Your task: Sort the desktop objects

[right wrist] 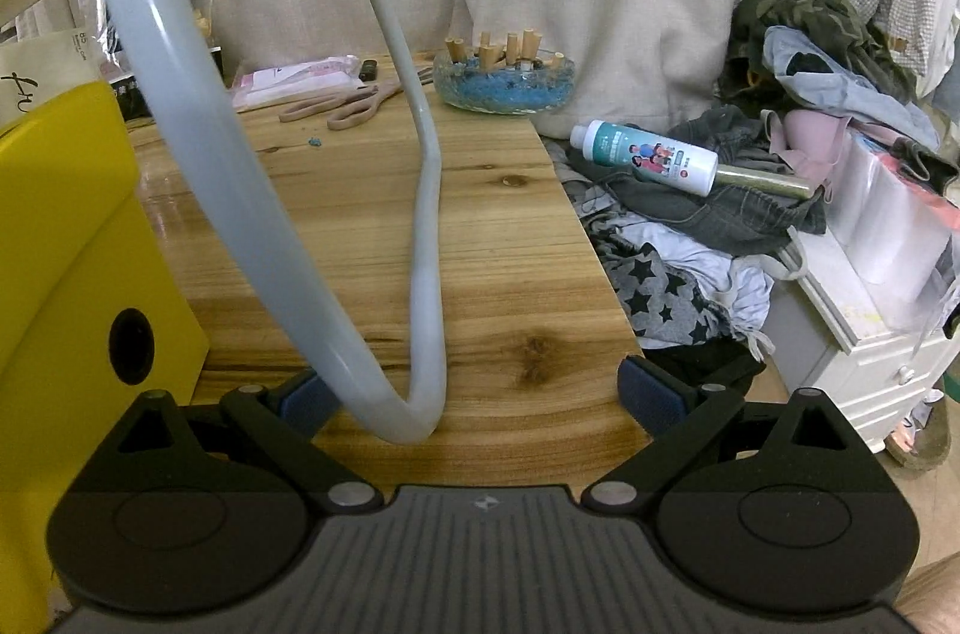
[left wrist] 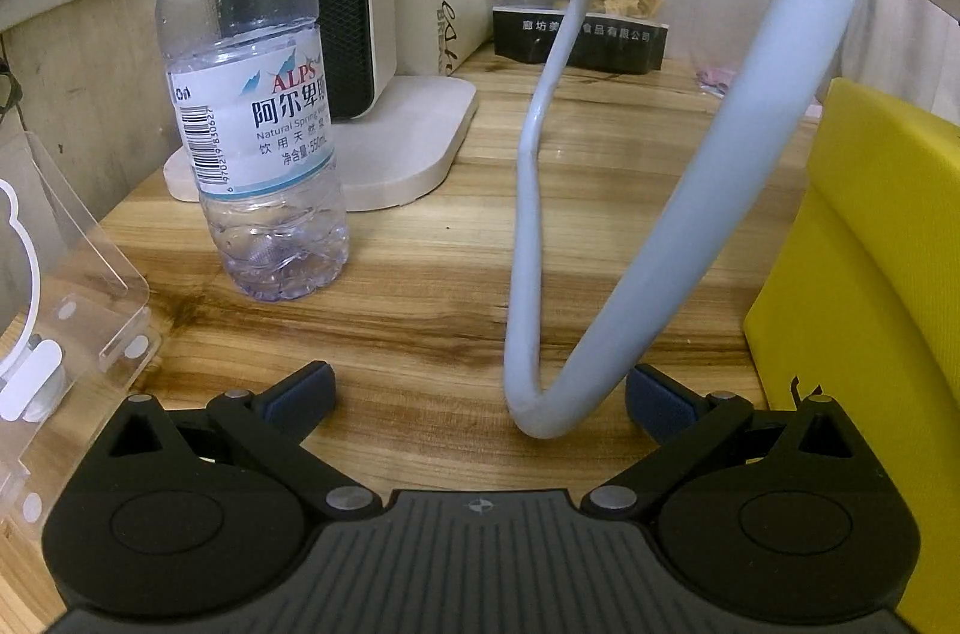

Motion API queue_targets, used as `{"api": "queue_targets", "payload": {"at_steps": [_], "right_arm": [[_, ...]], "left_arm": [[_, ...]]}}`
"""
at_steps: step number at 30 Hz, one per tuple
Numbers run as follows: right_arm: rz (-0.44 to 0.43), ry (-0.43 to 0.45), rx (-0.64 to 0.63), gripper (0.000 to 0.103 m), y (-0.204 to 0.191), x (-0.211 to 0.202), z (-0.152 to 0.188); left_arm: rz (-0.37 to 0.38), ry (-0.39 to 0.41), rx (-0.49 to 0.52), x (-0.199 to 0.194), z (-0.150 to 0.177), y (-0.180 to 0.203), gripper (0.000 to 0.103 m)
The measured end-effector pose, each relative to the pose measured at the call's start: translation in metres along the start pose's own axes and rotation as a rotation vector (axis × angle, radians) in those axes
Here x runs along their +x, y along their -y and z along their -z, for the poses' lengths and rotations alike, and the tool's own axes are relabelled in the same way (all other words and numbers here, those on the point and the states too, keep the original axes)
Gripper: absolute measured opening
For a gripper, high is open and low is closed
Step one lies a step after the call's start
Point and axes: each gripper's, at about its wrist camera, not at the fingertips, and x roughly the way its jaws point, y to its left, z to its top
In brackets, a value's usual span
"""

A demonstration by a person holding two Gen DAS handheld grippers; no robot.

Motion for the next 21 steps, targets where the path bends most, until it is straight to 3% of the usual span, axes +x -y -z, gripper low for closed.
{"api": "queue_targets", "payload": {"at_steps": [21], "right_arm": [[0.002,0.0,0.001,0.103,-0.0008,-0.0009,-0.0009]], "left_arm": [[0.0,0.0,-0.001,0.001,-0.0001,0.0002,0.103]]}}
